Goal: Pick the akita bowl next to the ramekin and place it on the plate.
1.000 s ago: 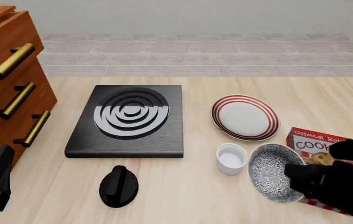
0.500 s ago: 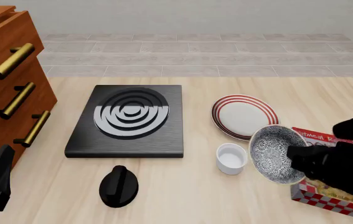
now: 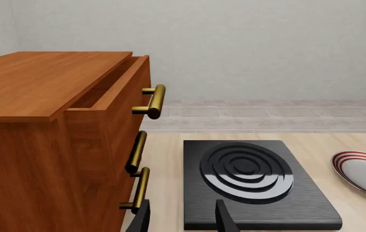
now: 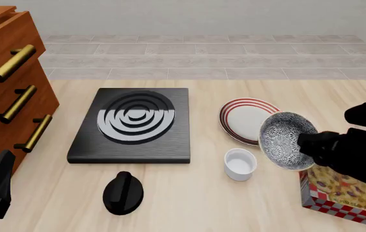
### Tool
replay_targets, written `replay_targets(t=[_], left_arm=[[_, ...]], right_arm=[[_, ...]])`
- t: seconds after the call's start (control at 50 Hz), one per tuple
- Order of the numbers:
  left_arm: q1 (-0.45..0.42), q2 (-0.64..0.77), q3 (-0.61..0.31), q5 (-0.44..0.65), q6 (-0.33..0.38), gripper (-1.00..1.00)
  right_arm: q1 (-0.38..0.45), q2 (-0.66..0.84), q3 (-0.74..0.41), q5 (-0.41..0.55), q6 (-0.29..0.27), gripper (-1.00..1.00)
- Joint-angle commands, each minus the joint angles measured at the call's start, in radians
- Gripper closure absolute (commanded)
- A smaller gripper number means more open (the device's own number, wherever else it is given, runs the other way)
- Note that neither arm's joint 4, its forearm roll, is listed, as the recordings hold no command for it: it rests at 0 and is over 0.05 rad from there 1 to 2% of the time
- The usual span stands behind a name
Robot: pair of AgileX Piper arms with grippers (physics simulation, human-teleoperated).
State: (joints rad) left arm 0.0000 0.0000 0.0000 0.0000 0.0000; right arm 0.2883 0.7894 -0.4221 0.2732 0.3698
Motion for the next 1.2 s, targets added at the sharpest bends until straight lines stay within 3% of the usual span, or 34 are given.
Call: replay_targets(t=[0.02,0.22,0.76,1.2], left_arm=[[0.000,0.000,0.000,0.000,0.000,-1.00],[0.000,0.000,0.000,0.000,0.000,-1.00],[0.000,0.000,0.000,0.000,0.000,-1.00],[0.000,0.000,0.000,0.000,0.000,-1.00]], right_arm=[[-0.016,0.043,-0.026,-0.044,0.017,1.00],[-0.043,0.081,-0.048,-0.072,-0.001,1.00],[-0.074,0.186,-0.091,-0.179,0.040,1.00],[-0.110,0.303,-0.154,-0.249,0.041,1.00]])
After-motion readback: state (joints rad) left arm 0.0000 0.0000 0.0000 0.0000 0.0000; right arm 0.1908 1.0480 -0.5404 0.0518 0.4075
